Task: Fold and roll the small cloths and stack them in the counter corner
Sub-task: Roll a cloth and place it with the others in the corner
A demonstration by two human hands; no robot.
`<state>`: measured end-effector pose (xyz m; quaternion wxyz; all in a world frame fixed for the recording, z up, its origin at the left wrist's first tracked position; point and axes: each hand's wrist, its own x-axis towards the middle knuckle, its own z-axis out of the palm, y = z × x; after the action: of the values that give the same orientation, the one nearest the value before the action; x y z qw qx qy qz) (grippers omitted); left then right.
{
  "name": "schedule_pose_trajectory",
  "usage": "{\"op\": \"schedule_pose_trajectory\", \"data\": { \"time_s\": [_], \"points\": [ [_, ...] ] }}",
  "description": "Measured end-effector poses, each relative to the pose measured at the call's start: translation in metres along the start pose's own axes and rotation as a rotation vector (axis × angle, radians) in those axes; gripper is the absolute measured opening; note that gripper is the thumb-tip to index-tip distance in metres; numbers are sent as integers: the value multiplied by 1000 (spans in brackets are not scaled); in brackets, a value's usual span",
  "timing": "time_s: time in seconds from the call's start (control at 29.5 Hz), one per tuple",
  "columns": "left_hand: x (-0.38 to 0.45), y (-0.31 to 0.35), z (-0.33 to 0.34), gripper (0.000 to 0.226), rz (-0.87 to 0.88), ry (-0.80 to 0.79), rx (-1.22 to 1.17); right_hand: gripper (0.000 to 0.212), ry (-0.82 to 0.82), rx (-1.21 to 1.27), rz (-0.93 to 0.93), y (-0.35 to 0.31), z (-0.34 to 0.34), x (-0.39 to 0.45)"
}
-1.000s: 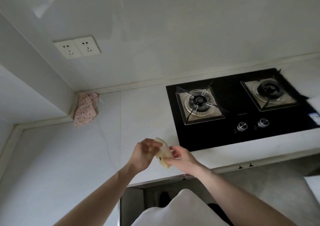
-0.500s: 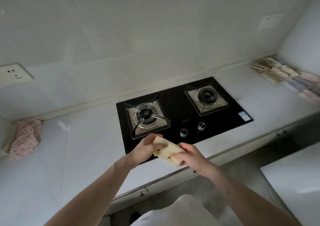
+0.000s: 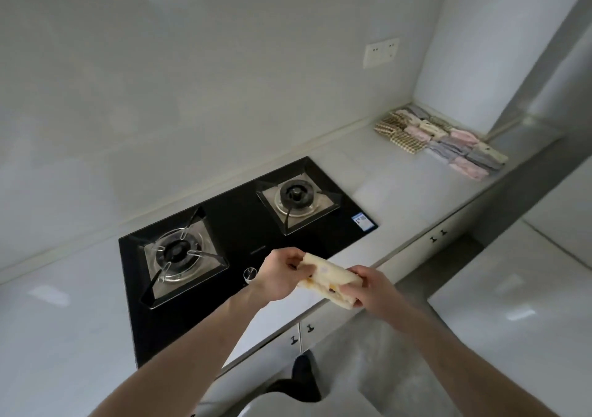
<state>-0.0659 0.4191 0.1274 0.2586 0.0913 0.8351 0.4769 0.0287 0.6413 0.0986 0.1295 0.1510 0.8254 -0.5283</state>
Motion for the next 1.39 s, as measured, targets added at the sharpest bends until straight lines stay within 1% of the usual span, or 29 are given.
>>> {"op": "schedule_pose_trajectory", "data": {
  "time_s": [0.07, 0.17, 0.27, 0.37, 0.47, 0.54, 0.64, 0.74, 0.81, 0.91, 1.02, 1.15, 1.29, 1.39],
  "points": [
    [22, 16, 11, 22, 16, -13, 30, 24, 39, 30, 16, 9, -20, 8],
    [58, 38, 28, 23, 23, -37, 89, 28, 118, 46, 35, 18, -50, 24],
    [98, 57, 46, 25, 34, -67, 163, 21, 195, 90, 66, 25, -82, 38],
    [139, 77, 66, 17, 55, -129, 207, 12, 270, 192, 99, 32, -116, 53],
    [178, 101, 86, 15, 81, -188, 243, 17, 318, 279, 162, 39, -151, 71],
    [203, 119, 100, 16, 92, -201, 258, 19, 343, 300, 180, 46, -173, 86],
    [238, 143, 119, 20, 90, -188, 242, 19, 387, 305, 173, 56, -201, 106],
    [264, 162, 132, 14, 73, -189, 169, 19, 435, 347, 192, 62, -221, 125],
    [279, 170, 134, 15, 84, -198, 159, 18, 415, 373, 202, 65, -236, 141],
    [296, 170, 128, 22, 62, -176, 178, 15, 401, 368, 221, 71, -255, 169],
    [312, 161, 118, 22, 52, -127, 228, 18, 396, 371, 249, 77, -275, 208],
    [327, 153, 107, 22, -2, -68, 298, 21, 408, 434, 351, 88, -304, 255],
    [343, 160, 112, 22, -72, 17, 270, 20, 407, 405, 422, 100, -344, 296],
    [351, 164, 117, 22, -100, 39, 241, 15, 420, 394, 477, 107, -370, 319]
  ]
}}
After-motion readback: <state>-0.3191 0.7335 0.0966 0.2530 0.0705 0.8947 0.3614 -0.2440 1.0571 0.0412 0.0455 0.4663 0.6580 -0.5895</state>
